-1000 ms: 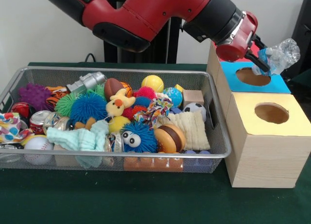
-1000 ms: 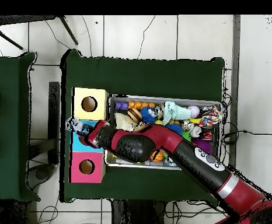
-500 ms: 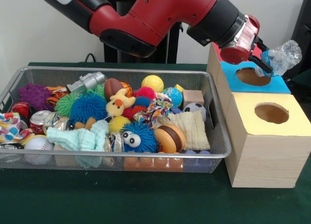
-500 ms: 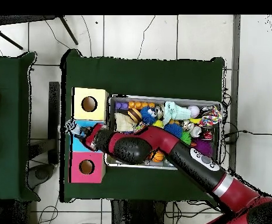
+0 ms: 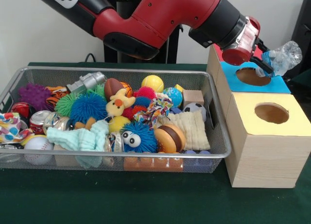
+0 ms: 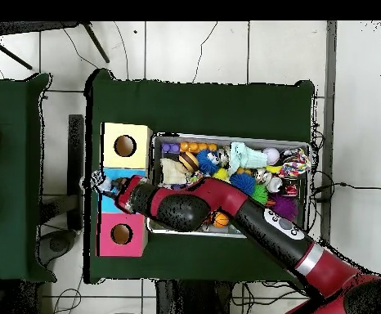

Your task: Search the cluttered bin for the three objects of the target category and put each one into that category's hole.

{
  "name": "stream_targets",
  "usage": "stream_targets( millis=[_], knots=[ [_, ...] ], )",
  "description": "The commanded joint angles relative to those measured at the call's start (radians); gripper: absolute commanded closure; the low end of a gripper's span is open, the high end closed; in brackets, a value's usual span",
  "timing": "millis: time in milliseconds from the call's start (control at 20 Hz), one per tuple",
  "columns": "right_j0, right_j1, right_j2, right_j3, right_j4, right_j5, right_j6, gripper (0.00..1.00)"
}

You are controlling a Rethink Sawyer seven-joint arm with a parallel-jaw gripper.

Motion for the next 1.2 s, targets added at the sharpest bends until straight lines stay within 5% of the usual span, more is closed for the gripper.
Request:
stream_targets(
  millis=[50,1200],
  knots=[
    [-0.023,0.026,-0.027,-0.162,-0.055,0.160,-0.363,1.00],
    [-0.054,0.060,-0.037,-0.191,-0.065,0.170,-0.493,1.00]
  ],
)
